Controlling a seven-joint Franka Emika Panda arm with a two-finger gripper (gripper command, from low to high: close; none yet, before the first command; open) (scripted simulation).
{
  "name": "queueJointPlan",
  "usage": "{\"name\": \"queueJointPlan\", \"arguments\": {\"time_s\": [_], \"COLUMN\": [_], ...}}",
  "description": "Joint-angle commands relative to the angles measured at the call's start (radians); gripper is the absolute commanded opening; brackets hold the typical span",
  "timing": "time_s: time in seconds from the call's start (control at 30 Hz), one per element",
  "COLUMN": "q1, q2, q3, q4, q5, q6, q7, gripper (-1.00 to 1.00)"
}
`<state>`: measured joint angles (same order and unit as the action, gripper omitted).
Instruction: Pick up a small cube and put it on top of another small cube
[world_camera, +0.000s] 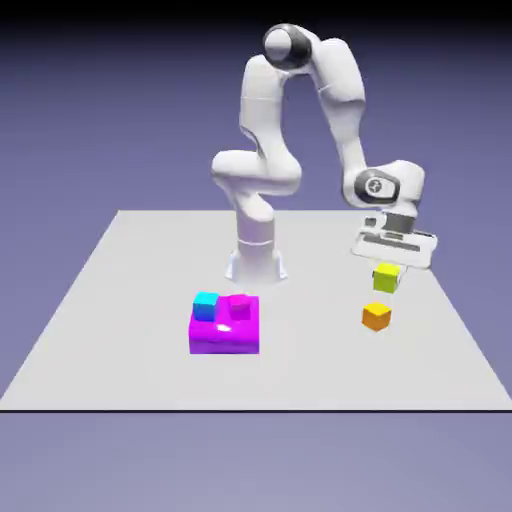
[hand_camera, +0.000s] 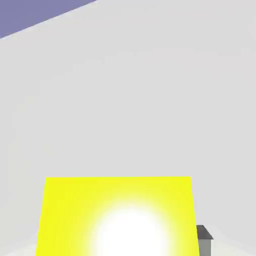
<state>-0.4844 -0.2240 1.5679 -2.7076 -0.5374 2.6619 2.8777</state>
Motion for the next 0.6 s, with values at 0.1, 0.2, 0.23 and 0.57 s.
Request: {"name": "queueJointPlan", "arguments": {"time_s": [0.1,0.2,0.23,0.57], "q1": [-0.145,-0.253,-0.29,-0.554], "q2": [-0.023,-0.039,-0.045,-0.086], "q3": [0.137,0.24,0.274,0.524], "q4": [0.002,0.003,0.003,0.006], "q5": [-0.001,-0.001,-0.002,-0.003], "q6": [0.037,0.065,0.074,0.143], "q7": [0.004,0.008,0.009,0.017], "gripper": [-1.0,-1.0,-1.0,1.0]}}
